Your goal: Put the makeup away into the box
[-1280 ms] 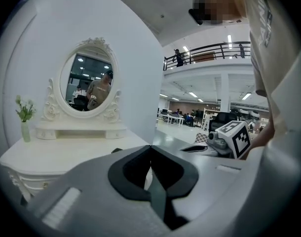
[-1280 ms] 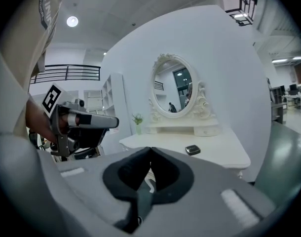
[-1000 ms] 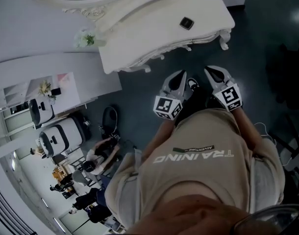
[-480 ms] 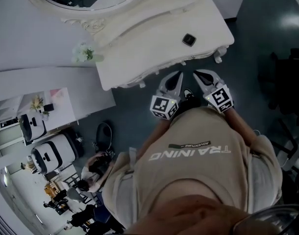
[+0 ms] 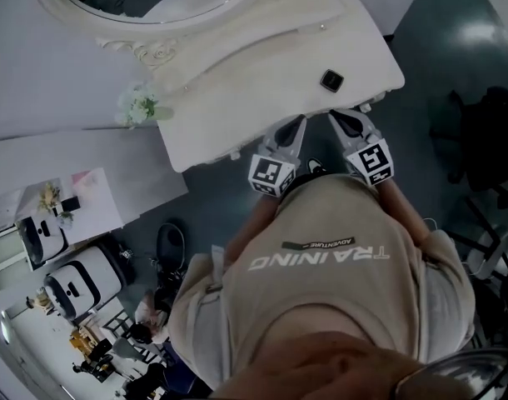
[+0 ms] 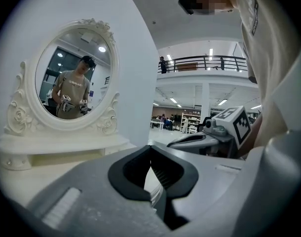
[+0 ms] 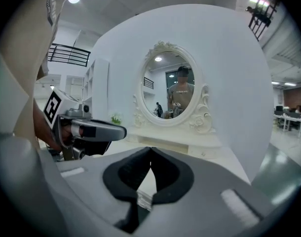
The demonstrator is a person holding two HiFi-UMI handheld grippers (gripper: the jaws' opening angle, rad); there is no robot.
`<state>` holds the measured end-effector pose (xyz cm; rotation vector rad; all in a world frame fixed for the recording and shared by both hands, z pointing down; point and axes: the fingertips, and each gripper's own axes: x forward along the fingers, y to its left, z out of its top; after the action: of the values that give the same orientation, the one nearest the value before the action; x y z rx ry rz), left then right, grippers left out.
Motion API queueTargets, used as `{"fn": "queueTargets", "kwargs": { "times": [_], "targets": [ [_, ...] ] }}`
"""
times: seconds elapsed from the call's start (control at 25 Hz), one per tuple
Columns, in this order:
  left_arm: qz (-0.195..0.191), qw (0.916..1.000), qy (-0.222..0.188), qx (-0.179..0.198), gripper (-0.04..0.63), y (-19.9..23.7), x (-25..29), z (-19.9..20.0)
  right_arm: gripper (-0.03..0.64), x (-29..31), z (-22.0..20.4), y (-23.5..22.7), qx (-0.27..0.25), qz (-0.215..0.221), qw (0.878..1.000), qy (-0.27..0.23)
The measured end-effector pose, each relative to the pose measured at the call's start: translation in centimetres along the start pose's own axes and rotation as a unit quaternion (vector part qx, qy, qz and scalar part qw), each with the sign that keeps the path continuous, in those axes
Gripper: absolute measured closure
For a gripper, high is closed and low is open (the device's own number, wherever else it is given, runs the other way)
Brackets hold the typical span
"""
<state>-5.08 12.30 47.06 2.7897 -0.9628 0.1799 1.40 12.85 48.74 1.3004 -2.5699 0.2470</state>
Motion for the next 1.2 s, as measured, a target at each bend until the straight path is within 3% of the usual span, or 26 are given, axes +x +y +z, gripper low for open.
{"fn": "queueTargets", "kwargs": {
  "times": [0.12,0.4,0.8,1.0,1.2],
  "targets": [
    [-0.010,0.9999,0.008,-0.003,0.589,2.3,-0.2,-1.6,0.614,1.9,0.5,-0.7,0.022,-0.025,0.999,-0.007],
    [0.010,0.9998,-0.004,-0.015,0.589,6.2,-1.0,-2.2,0.614,4.1,-0.2,-1.6,0.012,-0.029,0.999,0.029],
    [0.007,0.9992,0.028,-0.027,0.589,9.4,2.9,-3.6,0.614,5.9,-2.2,-8.5,0.036,-0.068,0.995,0.063],
    [0.032,0.9986,0.036,-0.021,0.588,11.6,6.8,-1.7,0.614,9.0,-2.8,-12.9,0.060,-0.053,0.995,0.059],
    [0.072,0.9955,0.035,-0.050,0.589,14.2,10.8,1.3,0.614,13.0,-3.2,-18.2,0.076,-0.037,0.994,0.070]
  ]
}}
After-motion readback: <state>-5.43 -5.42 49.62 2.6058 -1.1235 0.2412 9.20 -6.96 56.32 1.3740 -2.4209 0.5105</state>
